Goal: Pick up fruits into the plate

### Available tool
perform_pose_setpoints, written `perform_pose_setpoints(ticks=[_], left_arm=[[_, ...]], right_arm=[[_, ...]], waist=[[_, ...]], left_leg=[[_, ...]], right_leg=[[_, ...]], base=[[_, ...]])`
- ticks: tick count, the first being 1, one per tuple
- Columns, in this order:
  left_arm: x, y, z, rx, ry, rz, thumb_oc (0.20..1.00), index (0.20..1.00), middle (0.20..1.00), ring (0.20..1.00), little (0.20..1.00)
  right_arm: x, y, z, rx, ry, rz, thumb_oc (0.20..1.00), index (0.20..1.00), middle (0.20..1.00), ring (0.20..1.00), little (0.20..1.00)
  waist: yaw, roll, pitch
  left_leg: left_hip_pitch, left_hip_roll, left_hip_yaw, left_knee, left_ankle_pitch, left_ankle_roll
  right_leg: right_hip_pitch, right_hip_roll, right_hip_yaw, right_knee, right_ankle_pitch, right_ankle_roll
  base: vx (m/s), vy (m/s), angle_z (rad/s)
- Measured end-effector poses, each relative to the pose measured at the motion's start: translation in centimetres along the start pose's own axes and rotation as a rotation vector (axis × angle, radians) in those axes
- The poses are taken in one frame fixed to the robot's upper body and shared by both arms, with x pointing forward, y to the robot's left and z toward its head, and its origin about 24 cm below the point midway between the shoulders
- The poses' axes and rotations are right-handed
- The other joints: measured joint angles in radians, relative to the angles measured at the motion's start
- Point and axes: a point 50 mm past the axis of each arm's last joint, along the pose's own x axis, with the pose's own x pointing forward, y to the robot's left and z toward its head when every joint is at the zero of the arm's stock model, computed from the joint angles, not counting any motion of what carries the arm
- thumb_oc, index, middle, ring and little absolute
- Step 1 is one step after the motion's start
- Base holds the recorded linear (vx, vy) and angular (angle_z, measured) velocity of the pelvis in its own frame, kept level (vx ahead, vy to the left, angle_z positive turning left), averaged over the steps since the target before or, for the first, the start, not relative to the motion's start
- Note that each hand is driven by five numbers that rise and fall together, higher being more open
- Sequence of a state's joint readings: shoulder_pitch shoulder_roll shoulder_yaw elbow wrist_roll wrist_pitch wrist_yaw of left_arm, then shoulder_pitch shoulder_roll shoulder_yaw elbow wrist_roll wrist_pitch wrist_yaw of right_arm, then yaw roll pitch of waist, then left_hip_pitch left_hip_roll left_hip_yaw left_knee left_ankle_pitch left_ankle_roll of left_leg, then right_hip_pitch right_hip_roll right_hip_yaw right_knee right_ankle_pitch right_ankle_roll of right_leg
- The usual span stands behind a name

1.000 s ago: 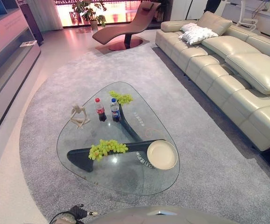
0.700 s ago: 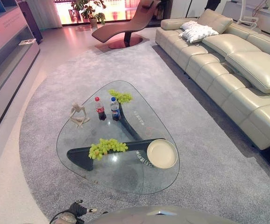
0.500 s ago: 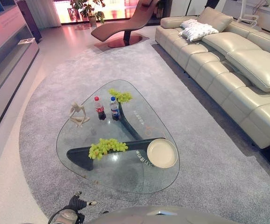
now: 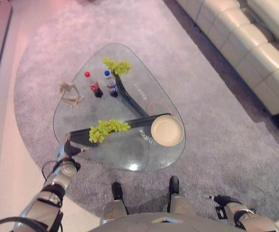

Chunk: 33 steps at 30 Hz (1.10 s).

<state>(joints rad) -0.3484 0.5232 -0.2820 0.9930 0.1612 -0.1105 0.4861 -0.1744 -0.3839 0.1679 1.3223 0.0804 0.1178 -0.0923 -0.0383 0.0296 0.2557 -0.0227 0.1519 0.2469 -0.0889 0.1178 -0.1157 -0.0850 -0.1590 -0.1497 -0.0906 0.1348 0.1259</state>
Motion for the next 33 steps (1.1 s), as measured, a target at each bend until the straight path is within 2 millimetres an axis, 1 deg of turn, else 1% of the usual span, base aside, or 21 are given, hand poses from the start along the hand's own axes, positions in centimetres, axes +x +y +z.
perform_pose_setpoints(ticks=[1, 3, 5, 6, 8, 10, 12, 18, 22, 27, 30, 33], left_arm=[[0.7, 0.8, 1.0, -0.004, -0.025, 0.026, 1.0, 1.0, 1.0, 1.0, 1.0], [1.8, 2.3, 2.3, -0.001, -0.057, 0.072, 1.0, 1.0, 1.0, 1.0, 1.0], [2.6, 3.3, 3.5, -0.006, -0.078, 0.105, 1.0, 1.0, 1.0, 1.0, 1.0], [3.0, 3.7, 4.2, -0.011, -0.092, 0.117, 1.0, 1.0, 1.0, 1.0, 1.0], [4.2, 5.9, 6.7, -0.015, -0.154, 0.175, 1.0, 1.0, 1.0, 1.0, 1.0], [4.8, 7.0, 8.2, -0.022, -0.185, 0.201, 1.0, 1.0, 1.0, 1.0, 1.0], [5.0, 7.4, 8.6, -0.032, -0.191, 0.197, 1.0, 1.0, 1.0, 1.0, 1.0], [5.4, 7.8, 9.1, -0.12, -0.164, 0.16, 1.0, 1.0, 1.0, 1.0, 1.0], [5.9, 8.1, 8.6, -0.183, -0.085, 0.134, 1.0, 1.0, 1.0, 1.0, 1.0], [6.0, 8.4, 8.4, -0.2, -0.043, 0.136, 1.0, 1.0, 1.0, 1.0, 1.0], [6.3, 8.9, 9.0, -0.203, -0.037, 0.153, 1.0, 1.0, 1.0, 1.0, 1.0], [6.6, 9.9, 9.5, -0.2, -0.029, 0.185, 1.0, 1.0, 1.0, 1.0, 1.0]], right_arm=[[0.0, -0.1, 0.7, 0.001, -0.024, -0.006, 1.0, 1.0, 1.0, 1.0, 1.0], [0.0, -0.2, 2.1, 0.022, -0.065, -0.011, 1.0, 1.0, 1.0, 1.0, 1.0], [-0.1, -0.4, 3.3, 0.027, -0.108, -0.016, 1.0, 1.0, 1.0, 1.0, 1.0], [-0.2, -0.5, 3.8, 0.028, -0.127, -0.019, 1.0, 1.0, 1.0, 1.0, 1.0], [-0.4, -1.0, 6.4, 0.049, -0.195, -0.027, 1.0, 1.0, 1.0, 1.0, 1.0], [-0.7, -1.6, 7.8, 0.058, -0.24, -0.036, 1.0, 1.0, 1.0, 1.0, 1.0], [-0.9, -1.5, 8.6, 0.068, -0.273, -0.03, 1.0, 1.0, 1.0, 1.0, 1.0], [-1.1, -1.5, 9.1, 0.085, -0.301, -0.044, 1.0, 1.0, 1.0, 1.0, 1.0], [-1.2, -1.2, 9.4, 0.068, -0.317, -0.04, 1.0, 1.0, 1.0, 1.0, 1.0], [-1.4, -1.0, 9.9, 0.09, -0.342, -0.037, 1.0, 1.0, 1.0, 1.0, 1.0], [-1.4, -1.0, 10.0, 0.094, -0.347, -0.035, 1.0, 1.0, 1.0, 1.0, 1.0], [-1.7, -0.9, 10.6, 0.113, -0.373, -0.03, 1.0, 1.0, 1.0, 1.0, 1.0]], waist=[[-0.005, -0.002, 0.021], [-0.014, -0.004, 0.063], [-0.025, -0.009, 0.105], [-0.027, -0.013, 0.115], [-0.038, -0.032, 0.189], [-0.045, -0.043, 0.24], [-0.048, -0.055, 0.253], [-0.056, -0.063, 0.258], [-0.064, -0.087, 0.269], [-0.079, -0.114, 0.281], [-0.082, -0.116, 0.281], [-0.089, -0.116, 0.281]], left_leg=[[-0.012, -0.001, -0.001, 0.0, 0.005, 0.001], [-0.028, -0.001, -0.002, 0.0, 0.012, 0.002], [-0.034, 0.0, 0.001, 0.0, 0.013, 0.002], [-0.049, 0.0, 0.002, 0.003, 0.013, 0.002], [-0.096, 0.004, -0.002, 0.034, 0.012, 0.002], [-0.109, 0.005, -0.004, 0.045, 0.012, 0.002], [-0.117, 0.005, -0.002, 0.048, 0.011, 0.0], [-0.159, 0.007, -0.004, 0.064, 0.01, -0.001], [-0.205, 0.011, -0.005, 0.089, 0.009, 0.001], [-0.256, 0.018, -0.008, 0.121, 0.006, 0.002], [-0.298, 0.02, -0.01, 0.138, 0.006, 0.002], [-0.346, 0.022, -0.012, 0.161, 0.006, 0.004]], right_leg=[[-0.013, 0.0, 0.0, 0.001, 0.003, -0.001], [-0.029, 0.0, 0.0, 0.004, 0.007, -0.002], [-0.036, 0.0, 0.002, 0.004, 0.009, -0.003], [-0.053, 0.001, 0.003, 0.007, 0.009, -0.003], [-0.096, 0.0, 0.005, 0.032, 0.009, -0.004], [-0.107, -0.002, 0.004, 0.043, 0.01, -0.004], [-0.119, -0.002, 0.008, 0.047, 0.01, -0.004], [-0.157, -0.002, 0.006, 0.061, 0.01, -0.004], [-0.206, -0.003, 0.01, 0.087, 0.01, -0.005], [-0.254, -0.002, 0.013, 0.114, 0.01, -0.005], [-0.296, -0.003, 0.017, 0.13, 0.01, -0.005], [-0.344, -0.004, 0.023, 0.15, 0.01, -0.006]], base=[[-0.12, -0.001, -0.03], [-0.1, -0.007, -0.01], [-0.11, -0.017, -0.02], [-0.15, -0.033, -0.01], [-0.14, -0.035, -0.02], [-0.08, -0.027, 0.02], [-0.05, -0.021, -0.02], [-0.04, -0.061, 0.01], [-0.02, -0.034, -0.01], [0.0, 0.0, 0.0], [0.0, 0.0, 0.0], [0.0, 0.0, 0.0]])
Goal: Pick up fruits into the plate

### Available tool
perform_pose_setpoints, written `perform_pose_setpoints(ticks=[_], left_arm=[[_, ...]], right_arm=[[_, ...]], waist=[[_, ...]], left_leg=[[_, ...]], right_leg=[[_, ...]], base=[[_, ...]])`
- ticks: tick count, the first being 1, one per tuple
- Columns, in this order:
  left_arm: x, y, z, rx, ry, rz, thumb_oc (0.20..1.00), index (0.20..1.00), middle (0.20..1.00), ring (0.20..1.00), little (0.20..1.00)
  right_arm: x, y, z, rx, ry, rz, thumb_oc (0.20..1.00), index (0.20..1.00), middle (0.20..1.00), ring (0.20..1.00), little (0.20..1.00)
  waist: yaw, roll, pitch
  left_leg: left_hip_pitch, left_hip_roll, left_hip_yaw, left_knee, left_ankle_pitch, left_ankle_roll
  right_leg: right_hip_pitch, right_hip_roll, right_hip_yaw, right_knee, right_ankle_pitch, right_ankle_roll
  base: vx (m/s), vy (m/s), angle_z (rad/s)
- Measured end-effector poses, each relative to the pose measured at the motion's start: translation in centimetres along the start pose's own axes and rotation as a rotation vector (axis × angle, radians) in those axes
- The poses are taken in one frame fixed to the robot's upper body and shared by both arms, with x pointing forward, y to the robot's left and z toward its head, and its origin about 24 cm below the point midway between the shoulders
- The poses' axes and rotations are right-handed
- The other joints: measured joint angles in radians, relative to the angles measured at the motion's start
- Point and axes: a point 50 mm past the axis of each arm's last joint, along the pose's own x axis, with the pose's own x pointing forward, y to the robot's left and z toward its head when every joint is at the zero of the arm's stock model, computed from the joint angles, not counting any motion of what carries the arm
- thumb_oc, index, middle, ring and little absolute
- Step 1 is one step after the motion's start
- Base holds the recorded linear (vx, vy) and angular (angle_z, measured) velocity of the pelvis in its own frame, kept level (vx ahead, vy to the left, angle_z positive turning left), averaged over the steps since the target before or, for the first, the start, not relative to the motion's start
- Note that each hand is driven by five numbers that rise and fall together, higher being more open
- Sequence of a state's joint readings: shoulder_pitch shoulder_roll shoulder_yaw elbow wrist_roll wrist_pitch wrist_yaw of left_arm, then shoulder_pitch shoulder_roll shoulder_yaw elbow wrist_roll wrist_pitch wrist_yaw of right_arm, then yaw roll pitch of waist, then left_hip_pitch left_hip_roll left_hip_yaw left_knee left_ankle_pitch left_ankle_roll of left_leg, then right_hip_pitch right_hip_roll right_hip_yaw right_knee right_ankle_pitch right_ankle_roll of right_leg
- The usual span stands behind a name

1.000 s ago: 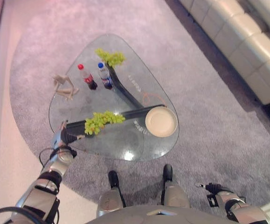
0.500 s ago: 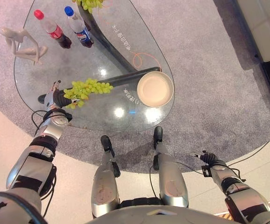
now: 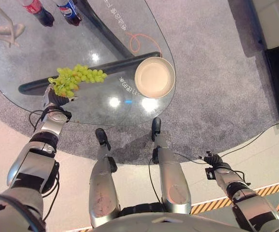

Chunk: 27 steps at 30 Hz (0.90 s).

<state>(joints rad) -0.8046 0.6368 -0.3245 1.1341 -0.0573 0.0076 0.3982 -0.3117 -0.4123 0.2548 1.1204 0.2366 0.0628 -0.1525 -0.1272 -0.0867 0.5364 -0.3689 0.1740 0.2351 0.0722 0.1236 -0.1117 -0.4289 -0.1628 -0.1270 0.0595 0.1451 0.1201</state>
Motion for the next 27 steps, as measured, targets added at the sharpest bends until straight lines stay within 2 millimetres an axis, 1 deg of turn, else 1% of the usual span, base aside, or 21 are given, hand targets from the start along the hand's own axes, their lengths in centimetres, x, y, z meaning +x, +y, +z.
perform_pose_setpoints(ticks=[1, 3, 6, 8, 13, 18, 22, 24, 27], left_arm=[[0.2, 0.5, 0.3, 0.02, 0.0, 0.022, 1.0, 1.0, 1.0, 1.0, 1.0], [0.4, 0.9, 0.6, 0.021, 0.002, 0.05, 1.0, 1.0, 1.0, 1.0, 1.0], [0.5, 1.3, 0.9, 0.057, -0.009, 0.094, 1.0, 1.0, 1.0, 1.0, 1.0], [0.7, 2.1, 1.4, 0.111, -0.018, 0.172, 1.0, 1.0, 1.0, 1.0, 1.0], [1.1, 4.1, 2.1, 0.258, -0.026, 0.353, 1.0, 1.0, 1.0, 1.0, 1.0], [1.2, 5.2, 3.6, 0.309, -0.066, 0.465, 1.0, 1.0, 1.0, 1.0, 1.0], [1.4, 5.8, 4.5, 0.326, -0.08, 0.497, 1.0, 1.0, 1.0, 1.0, 1.0], [1.4, 5.8, 4.7, 0.34, -0.09, 0.495, 1.0, 1.0, 1.0, 1.0, 1.0], [1.5, 5.9, 5.6, 0.375, -0.132, 0.507, 1.0, 1.0, 1.0, 1.0, 1.0]], right_arm=[[0.0, 0.1, 0.6, 0.009, -0.026, 0.004, 1.0, 1.0, 1.0, 1.0, 1.0], [-0.1, 0.3, 1.1, 0.017, -0.047, 0.004, 1.0, 1.0, 1.0, 1.0, 1.0], [-0.1, 0.5, 1.5, 0.003, -0.068, 0.013, 1.0, 1.0, 1.0, 1.0, 1.0], [-0.2, 0.7, 1.9, 0.009, -0.084, 0.02, 1.0, 1.0, 1.0, 1.0, 1.0], [-0.2, 0.8, 1.9, 0.033, -0.084, 0.025, 1.0, 1.0, 1.0, 1.0, 1.0], [-0.2, 0.9, 2.1, 0.032, -0.1, 0.028, 1.0, 1.0, 1.0, 1.0, 1.0], [-0.3, 1.0, 2.2, 0.052, -0.102, 0.034, 1.0, 1.0, 1.0, 1.0, 1.0], [-0.3, 1.0, 2.2, 0.062, -0.104, 0.035, 1.0, 1.0, 1.0, 1.0, 1.0], [-0.3, 1.0, 2.4, 0.068, -0.121, 0.033, 1.0, 1.0, 1.0, 1.0, 1.0]], waist=[[-0.007, 0.0, 0.0], [-0.014, 0.0, 0.0], [-0.019, 0.0, 0.0], [-0.02, -0.001, 0.0], [-0.024, -0.001, 0.0], [-0.027, -0.001, 0.0], [-0.034, -0.001, 0.0], [-0.041, -0.001, 0.0], [-0.043, -0.001, 0.0]], left_leg=[[-0.024, 0.002, -0.003, 0.014, -0.001, 0.001], [-0.043, 0.003, -0.007, 0.026, -0.001, 0.001], [-0.054, 0.003, -0.007, 0.029, -0.001, 0.002], [-0.084, 0.004, -0.008, 0.04, -0.001, 0.003], [-0.125, 0.004, -0.009, 0.053, 0.001, 0.005], [-0.145, 0.004, -0.011, 0.065, 0.001, 0.006], [-0.169, 0.004, -0.012, 0.069, 0.004, 0.009], [-0.176, 0.004, -0.011, 0.074, 0.003, 0.008], [-0.214, 0.005, -0.015, 0.085, 0.004, 0.009]], right_leg=[[-0.021, -0.001, 0.0, 0.012, 0.0, 0.0], [-0.036, -0.001, 0.0, 0.015, 0.001, -0.001], [-0.052, -0.002, 0.003, 0.026, 0.0, -0.002], [-0.083, -0.002, 0.006, 0.037, -0.002, -0.005], [-0.132, -0.004, 0.008, 0.063, -0.002, -0.007], [-0.151, -0.007, 0.01, 0.075, -0.004, -0.009], [-0.182, -0.007, 0.013, 0.092, -0.006, -0.01], [-0.193, -0.008, 0.015, 0.101, -0.01, -0.012], [-0.234, -0.009, 0.017, 0.122, -0.015, -0.012]], base=[[0.0, 0.0, 0.0], [0.0, -0.009, 0.02], [0.0, 0.0, 0.0], [0.0, 0.0, 0.0], [0.0, 0.0, 0.0], [0.0, 0.0, 0.0], [0.0, 0.0, 0.0], [0.0, 0.0, 0.0], [-0.01, -0.035, 0.0]])
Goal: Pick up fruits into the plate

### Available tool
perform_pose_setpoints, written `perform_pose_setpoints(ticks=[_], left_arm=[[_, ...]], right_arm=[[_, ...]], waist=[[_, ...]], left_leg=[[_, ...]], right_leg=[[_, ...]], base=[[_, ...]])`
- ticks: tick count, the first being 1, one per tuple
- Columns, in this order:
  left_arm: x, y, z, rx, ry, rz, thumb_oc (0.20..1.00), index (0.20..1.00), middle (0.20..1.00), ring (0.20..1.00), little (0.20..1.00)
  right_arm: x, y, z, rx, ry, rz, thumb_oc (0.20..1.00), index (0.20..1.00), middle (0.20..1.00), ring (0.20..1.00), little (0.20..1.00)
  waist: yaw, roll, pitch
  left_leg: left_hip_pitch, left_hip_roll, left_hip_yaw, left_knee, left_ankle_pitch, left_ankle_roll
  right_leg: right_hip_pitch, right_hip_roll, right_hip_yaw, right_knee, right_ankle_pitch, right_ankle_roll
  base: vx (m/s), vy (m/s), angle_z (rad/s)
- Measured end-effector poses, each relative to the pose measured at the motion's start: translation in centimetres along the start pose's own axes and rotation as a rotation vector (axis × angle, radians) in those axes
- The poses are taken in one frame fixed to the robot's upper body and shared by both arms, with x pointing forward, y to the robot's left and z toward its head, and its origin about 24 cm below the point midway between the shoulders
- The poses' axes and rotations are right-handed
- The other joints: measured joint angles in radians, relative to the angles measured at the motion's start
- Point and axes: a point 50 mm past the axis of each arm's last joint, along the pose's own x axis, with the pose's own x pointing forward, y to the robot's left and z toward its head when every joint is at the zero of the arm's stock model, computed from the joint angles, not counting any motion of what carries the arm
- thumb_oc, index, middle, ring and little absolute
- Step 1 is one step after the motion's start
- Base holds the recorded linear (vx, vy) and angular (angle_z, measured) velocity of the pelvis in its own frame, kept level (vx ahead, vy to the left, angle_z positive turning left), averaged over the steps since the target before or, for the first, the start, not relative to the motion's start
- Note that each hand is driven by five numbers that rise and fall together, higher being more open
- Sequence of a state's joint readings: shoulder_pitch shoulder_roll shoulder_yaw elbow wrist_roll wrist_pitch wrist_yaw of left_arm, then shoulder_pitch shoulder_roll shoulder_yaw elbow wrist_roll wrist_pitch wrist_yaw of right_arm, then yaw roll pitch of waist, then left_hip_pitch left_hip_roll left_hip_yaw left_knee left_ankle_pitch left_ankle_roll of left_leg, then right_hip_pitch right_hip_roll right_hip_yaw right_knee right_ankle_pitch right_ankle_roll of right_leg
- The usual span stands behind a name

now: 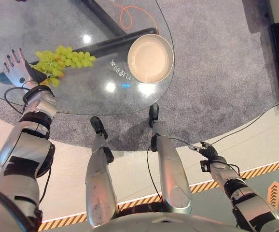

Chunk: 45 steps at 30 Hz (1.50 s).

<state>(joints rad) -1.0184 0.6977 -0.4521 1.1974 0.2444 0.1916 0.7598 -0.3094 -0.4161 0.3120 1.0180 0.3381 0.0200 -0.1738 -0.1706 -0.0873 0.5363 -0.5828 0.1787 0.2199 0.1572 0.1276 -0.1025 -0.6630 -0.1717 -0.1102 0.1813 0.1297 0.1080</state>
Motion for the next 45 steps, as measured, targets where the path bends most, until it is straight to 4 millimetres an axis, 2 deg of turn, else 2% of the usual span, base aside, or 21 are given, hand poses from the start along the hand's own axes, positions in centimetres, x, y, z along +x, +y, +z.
perform_pose_setpoints(ticks=[6, 14, 19, 27, 35, 36, 37, 38, 45], left_arm=[[0.0, -0.1, 0.6, 0.02, -0.061, -0.006, 1.0, 1.0, 1.0, 1.0, 1.0], [0.0, -0.7, 1.6, 0.019, -0.123, -0.156, 1.0, 1.0, 1.0, 1.0, 1.0], [0.3, -0.7, 1.3, 0.047, -0.087, -0.207, 1.0, 1.0, 1.0, 1.0, 1.0], [1.3, 0.5, 0.9, 0.076, 0.013, -0.168, 1.0, 1.0, 1.0, 1.0, 1.0], [2.2, 1.6, 0.1, 0.144, 0.088, -0.15, 1.0, 1.0, 1.0, 1.0, 1.0], [2.3, 1.8, -0.1, 0.16, 0.095, -0.153, 0.539, 0.539, 0.539, 0.539, 0.539], [2.5, 1.9, -0.2, 0.164, 0.105, -0.163, 0.2, 0.2, 0.2, 0.2, 0.2], [2.5, 2.0, -0.3, 0.165, 0.11, -0.17, 0.2, 0.2, 0.2, 0.2, 0.2], [2.8, 2.3, -1.0, 0.199, 0.147, -0.239, 0.2, 0.2, 0.2, 0.2, 0.2]], right_arm=[[0.0, 0.1, 0.2, 0.002, -0.013, -0.004, 1.0, 1.0, 1.0, 1.0, 1.0], [0.0, 0.2, 1.3, 0.02, -0.049, -0.029, 1.0, 1.0, 1.0, 1.0, 1.0], [0.0, -0.1, 2.0, 0.022, -0.08, -0.044, 1.0, 1.0, 1.0, 1.0, 1.0], [-0.4, -2.1, 4.8, 0.046, -0.219, -0.105, 1.0, 1.0, 1.0, 1.0, 1.0], [-0.6, -2.4, 5.7, 0.11, -0.28, -0.133, 1.0, 1.0, 1.0, 1.0, 1.0], [-0.7, -2.5, 6.0, 0.122, -0.305, -0.146, 1.0, 1.0, 1.0, 1.0, 1.0], [-0.9, -2.5, 6.5, 0.132, -0.337, -0.152, 1.0, 1.0, 1.0, 1.0, 1.0], [-1.0, -2.6, 6.7, 0.135, -0.348, -0.159, 1.0, 1.0, 1.0, 1.0, 1.0], [-3.1, -2.9, 11.1, 0.197, -0.59, -0.186, 1.0, 1.0, 1.0, 1.0, 1.0]], waist=[[-0.001, 0.0, 0.0], [-0.011, 0.0, 0.0], [-0.025, 0.0, 0.0], [-0.035, 0.0, 0.0], [-0.045, -0.001, -0.001], [-0.048, -0.001, -0.001], [-0.049, -0.001, -0.001], [-0.049, -0.002, -0.002], [-0.056, -0.003, -0.021]], left_leg=[[-0.028, 0.003, 0.004, 0.013, 0.0, 0.0], [-0.057, 0.002, 0.014, 0.014, 0.001, 0.002], [-0.065, 0.002, 0.022, 0.014, 0.0, 0.002], [-0.131, 0.02, 0.009, 0.086, -0.028, -0.005], [-0.209, 0.034, -0.015, 0.165, -0.058, -0.006], [-0.217, 0.034, -0.016, 0.17, -0.065, -0.01], [-0.222, 0.034, -0.016, 0.171, -0.066, -0.012], [-0.225, 0.034, -0.016, 0.173, -0.067, -0.012], [-0.262, 0.037, -0.012, 0.236, -0.107, -0.007]], right_leg=[[-0.033, 0.001, 0.01, 0.014, 0.001, -0.002], [-0.069, 0.001, 0.021, 0.015, 0.0, 0.0], [-0.092, 0.001, 0.026, 0.034, -0.002, -0.003], [-0.15, 0.009, 0.031, 0.092, -0.028, -0.015], [-0.201, 0.012, 0.025, 0.126, -0.044, -0.016], [-0.206, 0.012, 0.025, 0.126, -0.044, -0.016], [-0.211, 0.011, 0.026, 0.126, -0.044, -0.016], [-0.214, 0.012, 0.027, 0.126, -0.044, -0.016], [-0.237, 0.013, 0.048, 0.132, -0.04, -0.02]], base=[[0.0, -0.005, -0.01], [0.02, 0.035, -0.02], [0.06, 0.027, -0.03], [0.03, -0.014, -0.01], [0.01, -0.018, 0.01], [0.0, 0.0, 0.0], [0.0, 0.0, 0.0], [0.0, 0.0, 0.0], [-0.01, 0.049, -0.06]])
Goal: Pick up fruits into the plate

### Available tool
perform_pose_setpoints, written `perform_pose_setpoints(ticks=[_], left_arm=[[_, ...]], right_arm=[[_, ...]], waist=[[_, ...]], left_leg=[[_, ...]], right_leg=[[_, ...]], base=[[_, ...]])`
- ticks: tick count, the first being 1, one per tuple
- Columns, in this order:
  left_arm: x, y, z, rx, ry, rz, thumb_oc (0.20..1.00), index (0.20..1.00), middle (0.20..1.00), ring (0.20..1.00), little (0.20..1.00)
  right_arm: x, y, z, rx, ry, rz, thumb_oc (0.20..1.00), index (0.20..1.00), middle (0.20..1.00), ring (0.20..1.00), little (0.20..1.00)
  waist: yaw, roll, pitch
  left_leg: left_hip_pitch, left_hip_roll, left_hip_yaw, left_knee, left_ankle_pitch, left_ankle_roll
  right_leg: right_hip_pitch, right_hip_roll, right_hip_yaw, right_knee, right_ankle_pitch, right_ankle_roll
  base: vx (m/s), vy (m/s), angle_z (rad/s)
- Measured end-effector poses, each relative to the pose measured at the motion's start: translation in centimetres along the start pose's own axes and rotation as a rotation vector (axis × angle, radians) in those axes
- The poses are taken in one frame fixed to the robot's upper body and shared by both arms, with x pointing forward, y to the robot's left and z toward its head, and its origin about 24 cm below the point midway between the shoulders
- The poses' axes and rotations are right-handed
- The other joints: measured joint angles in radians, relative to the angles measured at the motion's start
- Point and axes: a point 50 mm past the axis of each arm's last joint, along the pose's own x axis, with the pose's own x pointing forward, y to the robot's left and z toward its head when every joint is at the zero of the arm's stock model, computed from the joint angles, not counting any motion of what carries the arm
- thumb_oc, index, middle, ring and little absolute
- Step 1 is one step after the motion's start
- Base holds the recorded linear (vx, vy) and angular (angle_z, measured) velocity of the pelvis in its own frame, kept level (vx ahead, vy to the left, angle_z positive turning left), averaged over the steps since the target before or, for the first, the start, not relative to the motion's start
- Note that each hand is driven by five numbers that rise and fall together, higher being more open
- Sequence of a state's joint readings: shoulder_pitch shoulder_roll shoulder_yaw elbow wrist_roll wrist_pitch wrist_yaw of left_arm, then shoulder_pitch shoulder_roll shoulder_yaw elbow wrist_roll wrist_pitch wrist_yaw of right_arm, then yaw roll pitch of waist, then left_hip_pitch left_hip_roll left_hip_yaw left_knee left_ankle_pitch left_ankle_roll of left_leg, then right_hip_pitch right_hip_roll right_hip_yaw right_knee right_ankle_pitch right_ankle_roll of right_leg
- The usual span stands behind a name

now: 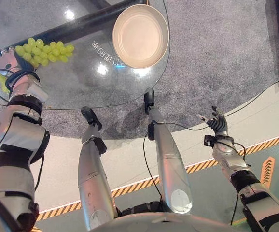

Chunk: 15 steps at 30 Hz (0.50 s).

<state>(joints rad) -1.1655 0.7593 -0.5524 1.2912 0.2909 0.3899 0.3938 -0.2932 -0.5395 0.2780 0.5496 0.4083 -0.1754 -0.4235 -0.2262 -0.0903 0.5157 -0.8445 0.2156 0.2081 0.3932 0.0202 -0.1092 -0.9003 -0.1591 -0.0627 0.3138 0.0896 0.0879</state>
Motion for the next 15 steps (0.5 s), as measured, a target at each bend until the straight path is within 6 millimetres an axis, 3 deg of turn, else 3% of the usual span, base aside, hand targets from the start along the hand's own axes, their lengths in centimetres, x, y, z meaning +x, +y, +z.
perform_pose_setpoints(ticks=[7, 15], left_arm=[[0.0, -0.9, -1.0, 0.049, 0.01, -0.082, 0.2, 0.2, 0.2, 0.2, 0.2], [-1.2, -4.1, -2.8, 0.013, 0.023, -0.168, 0.2, 0.2, 0.2, 0.2, 0.2]], right_arm=[[0.1, -0.5, 3.0, 0.022, -0.137, -0.032, 1.0, 1.0, 1.0, 1.0, 1.0], [0.0, -0.2, 3.5, -0.01, -0.177, -0.021, 1.0, 1.0, 1.0, 1.0, 1.0]], waist=[[-0.016, -0.001, -0.015], [-0.019, -0.001, -0.015]], left_leg=[[0.012, -0.002, 0.016, 0.024, -0.023, 0.007], [0.077, -0.003, 0.035, 0.018, -0.036, 0.01]], right_leg=[[0.013, -0.002, 0.02, 0.001, 0.004, 0.004], [0.062, -0.004, 0.028, 0.0, 0.003, 0.004]], base=[[-0.01, 0.091, -0.04], [-0.03, 0.039, -0.04]])
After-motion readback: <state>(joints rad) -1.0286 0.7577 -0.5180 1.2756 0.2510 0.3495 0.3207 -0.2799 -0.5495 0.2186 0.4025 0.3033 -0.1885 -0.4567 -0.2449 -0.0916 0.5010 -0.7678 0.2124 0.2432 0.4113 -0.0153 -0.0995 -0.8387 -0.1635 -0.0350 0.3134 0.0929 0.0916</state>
